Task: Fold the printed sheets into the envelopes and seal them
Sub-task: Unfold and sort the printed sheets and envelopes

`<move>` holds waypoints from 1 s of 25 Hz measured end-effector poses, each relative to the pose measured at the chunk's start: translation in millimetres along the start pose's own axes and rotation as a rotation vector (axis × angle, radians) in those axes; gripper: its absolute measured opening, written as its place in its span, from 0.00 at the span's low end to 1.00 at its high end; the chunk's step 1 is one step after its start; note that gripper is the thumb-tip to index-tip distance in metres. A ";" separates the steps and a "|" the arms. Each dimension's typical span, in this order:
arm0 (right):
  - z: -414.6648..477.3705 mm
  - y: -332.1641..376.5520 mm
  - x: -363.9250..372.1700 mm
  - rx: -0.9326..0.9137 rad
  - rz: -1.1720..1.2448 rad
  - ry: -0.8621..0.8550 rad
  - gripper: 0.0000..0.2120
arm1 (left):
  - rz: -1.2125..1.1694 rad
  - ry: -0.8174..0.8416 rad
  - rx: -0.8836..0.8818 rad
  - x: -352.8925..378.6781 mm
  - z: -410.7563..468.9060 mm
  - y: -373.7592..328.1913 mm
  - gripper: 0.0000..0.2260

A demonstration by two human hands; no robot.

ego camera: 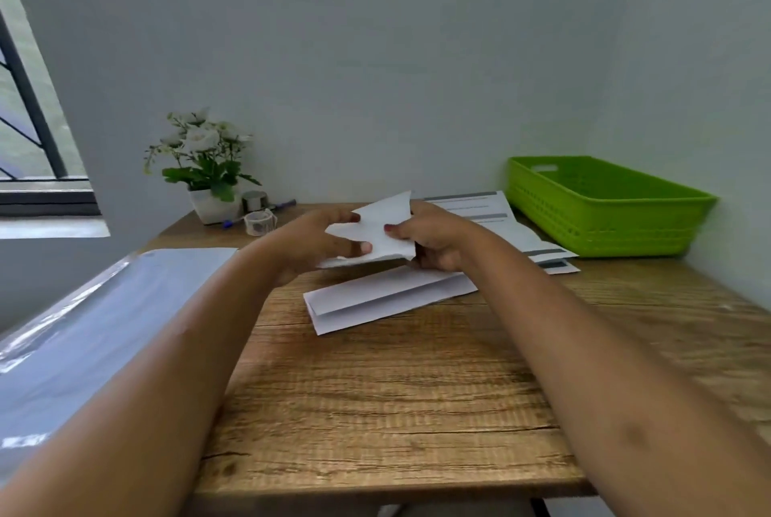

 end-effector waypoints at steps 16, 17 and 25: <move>-9.2 -0.9 -4.0 0.041 0.333 -0.079 0.06 | 0.431 -0.050 0.410 10.2 -16.9 -29.0 0.15; -10.1 -0.7 -4.0 0.042 0.361 -0.077 0.07 | 0.398 -0.065 0.412 9.7 -16.5 -29.5 0.12; -14.1 -1.8 4.9 0.053 0.406 -0.026 0.13 | 0.245 -0.112 0.318 7.2 -11.6 -17.0 0.13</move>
Point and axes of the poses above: each hand's wrist, its own z-axis towards the middle knuckle, its own x-axis out of the palm, y = z × x, the point moved 4 cm from there along z, towards the middle knuckle, and after that the axes turned 8 degrees about x, right-handed, at the moved point
